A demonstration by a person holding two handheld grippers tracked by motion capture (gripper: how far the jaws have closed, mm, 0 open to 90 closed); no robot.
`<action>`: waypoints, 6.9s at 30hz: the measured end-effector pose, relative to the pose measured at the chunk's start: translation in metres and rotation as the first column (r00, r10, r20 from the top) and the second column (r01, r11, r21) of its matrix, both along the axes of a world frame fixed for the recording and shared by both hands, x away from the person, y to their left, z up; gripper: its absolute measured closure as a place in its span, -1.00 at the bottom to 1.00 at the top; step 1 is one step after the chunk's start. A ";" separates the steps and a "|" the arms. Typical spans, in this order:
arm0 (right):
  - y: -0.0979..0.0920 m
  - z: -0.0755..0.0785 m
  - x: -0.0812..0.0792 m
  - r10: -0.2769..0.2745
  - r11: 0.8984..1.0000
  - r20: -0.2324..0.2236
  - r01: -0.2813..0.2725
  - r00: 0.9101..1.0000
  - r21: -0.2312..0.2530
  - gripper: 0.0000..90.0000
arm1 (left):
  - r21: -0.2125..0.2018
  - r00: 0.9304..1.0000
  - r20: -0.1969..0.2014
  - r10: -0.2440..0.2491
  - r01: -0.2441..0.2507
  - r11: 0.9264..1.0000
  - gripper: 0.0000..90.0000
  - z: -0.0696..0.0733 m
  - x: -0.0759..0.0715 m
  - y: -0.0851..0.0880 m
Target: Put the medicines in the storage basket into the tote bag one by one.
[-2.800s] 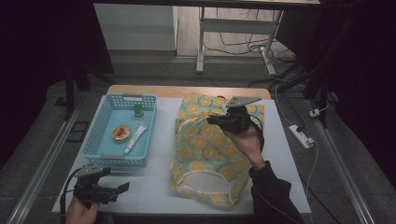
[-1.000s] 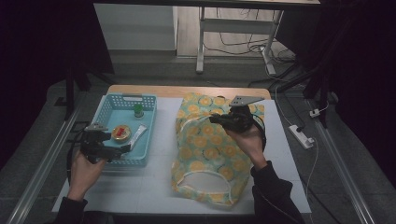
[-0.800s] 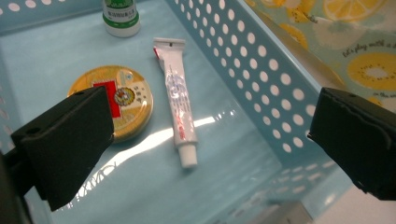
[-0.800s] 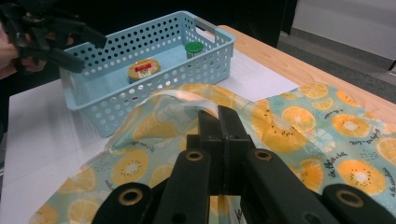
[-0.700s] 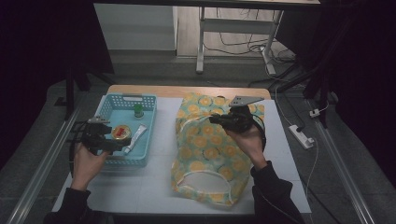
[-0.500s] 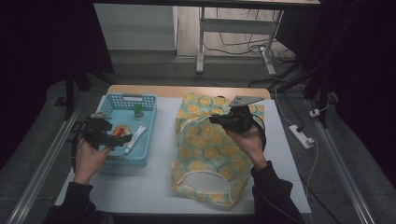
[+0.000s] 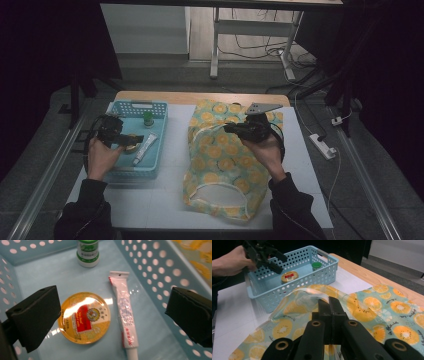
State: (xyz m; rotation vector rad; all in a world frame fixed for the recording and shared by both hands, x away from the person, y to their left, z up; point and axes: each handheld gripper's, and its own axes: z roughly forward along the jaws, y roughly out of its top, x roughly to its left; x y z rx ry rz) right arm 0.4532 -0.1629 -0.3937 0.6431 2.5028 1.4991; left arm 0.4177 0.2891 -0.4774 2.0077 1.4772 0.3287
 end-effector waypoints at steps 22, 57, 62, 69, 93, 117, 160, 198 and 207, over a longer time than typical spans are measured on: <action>0.002 -0.002 -0.001 0.006 1.000 -0.003 -0.006 1.000 -0.006 1.00 | 0.141 0.967 -0.252 0.046 -0.010 0.990 -1.00 -0.034 0.032 0.000; 0.002 -0.002 -0.003 0.022 1.000 0.031 -0.022 0.999 -0.017 1.00 | 0.087 0.991 -0.103 0.087 -0.078 0.993 -0.55 -0.007 0.015 0.000; 0.003 -0.002 -0.003 0.022 1.000 0.035 -0.022 0.999 -0.019 1.00 | 0.042 0.996 -0.050 0.069 -0.067 0.997 -0.55 0.006 0.006 0.001; 0.003 -0.003 -0.003 0.020 1.000 0.031 -0.020 0.999 -0.013 1.00 | 0.018 1.000 -0.007 0.015 -0.015 1.000 -0.55 0.020 -0.002 -0.007; -0.001 -0.004 0.000 0.002 1.000 0.026 -0.002 1.000 -0.008 1.00 | -0.032 0.972 0.072 -0.223 0.225 0.974 -0.55 0.043 -0.028 -0.059; 0.000 -0.007 0.002 -0.008 1.000 0.021 0.008 1.000 -0.013 1.00 | -0.050 0.881 0.116 -0.459 0.467 0.883 -0.55 0.063 -0.047 -0.129; 0.020 -0.021 -0.002 0.028 0.998 0.012 -0.028 1.000 -0.057 1.00 | -0.039 0.775 0.054 -0.630 0.632 0.774 -0.55 0.024 -0.025 -0.247; 0.019 -0.037 0.008 -0.045 0.994 0.011 0.046 0.999 -0.104 1.00 | 0.089 0.792 0.061 -0.608 0.602 0.793 -0.56 -0.041 0.029 -0.264; 0.017 -0.037 0.008 -0.050 0.993 0.012 0.051 0.999 -0.105 1.00 | 0.110 0.794 0.094 -0.600 0.591 0.799 -0.72 -0.046 0.027 -0.266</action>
